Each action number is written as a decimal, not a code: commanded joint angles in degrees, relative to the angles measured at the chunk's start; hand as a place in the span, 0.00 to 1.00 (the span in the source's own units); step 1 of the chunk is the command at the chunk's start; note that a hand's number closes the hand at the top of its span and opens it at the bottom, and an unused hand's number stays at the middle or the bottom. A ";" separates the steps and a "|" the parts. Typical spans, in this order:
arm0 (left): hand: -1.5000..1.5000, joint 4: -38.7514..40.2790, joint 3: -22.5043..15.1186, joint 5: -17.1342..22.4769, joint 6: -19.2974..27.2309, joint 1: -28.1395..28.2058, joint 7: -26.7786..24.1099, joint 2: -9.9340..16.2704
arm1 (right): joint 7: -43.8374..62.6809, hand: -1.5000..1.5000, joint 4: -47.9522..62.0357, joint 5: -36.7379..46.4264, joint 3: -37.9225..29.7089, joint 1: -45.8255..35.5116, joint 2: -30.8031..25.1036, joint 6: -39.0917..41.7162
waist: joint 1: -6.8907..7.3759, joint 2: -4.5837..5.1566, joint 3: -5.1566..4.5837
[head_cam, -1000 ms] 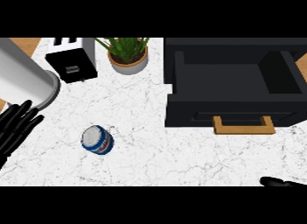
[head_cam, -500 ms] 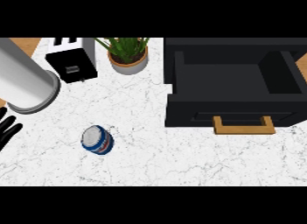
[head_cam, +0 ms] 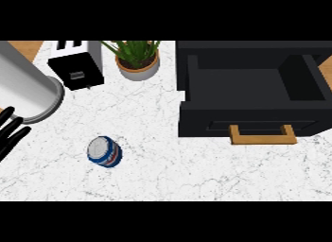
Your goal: Pick up the can, place it into the drawer and close the drawer
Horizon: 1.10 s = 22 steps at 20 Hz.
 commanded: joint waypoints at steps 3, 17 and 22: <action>0.00 3.42 -1.59 1.49 2.40 -3.20 3.56 -1.81 | -3.46 0.00 3.81 -3.19 -5.28 2.38 -1.31 5.70 | -0.07 -0.01 0.00; 0.00 17.04 -10.65 -18.03 0.48 -7.24 -6.61 -10.81 | -0.79 0.00 0.81 -4.14 -8.87 3.52 2.21 9.71 | -0.16 0.07 -0.03; 0.00 20.26 -11.10 -22.22 0.63 -7.64 -10.37 -12.15 | 2.07 0.00 4.49 -10.38 -15.00 -0.74 -2.96 11.05 | 0.02 0.05 -0.03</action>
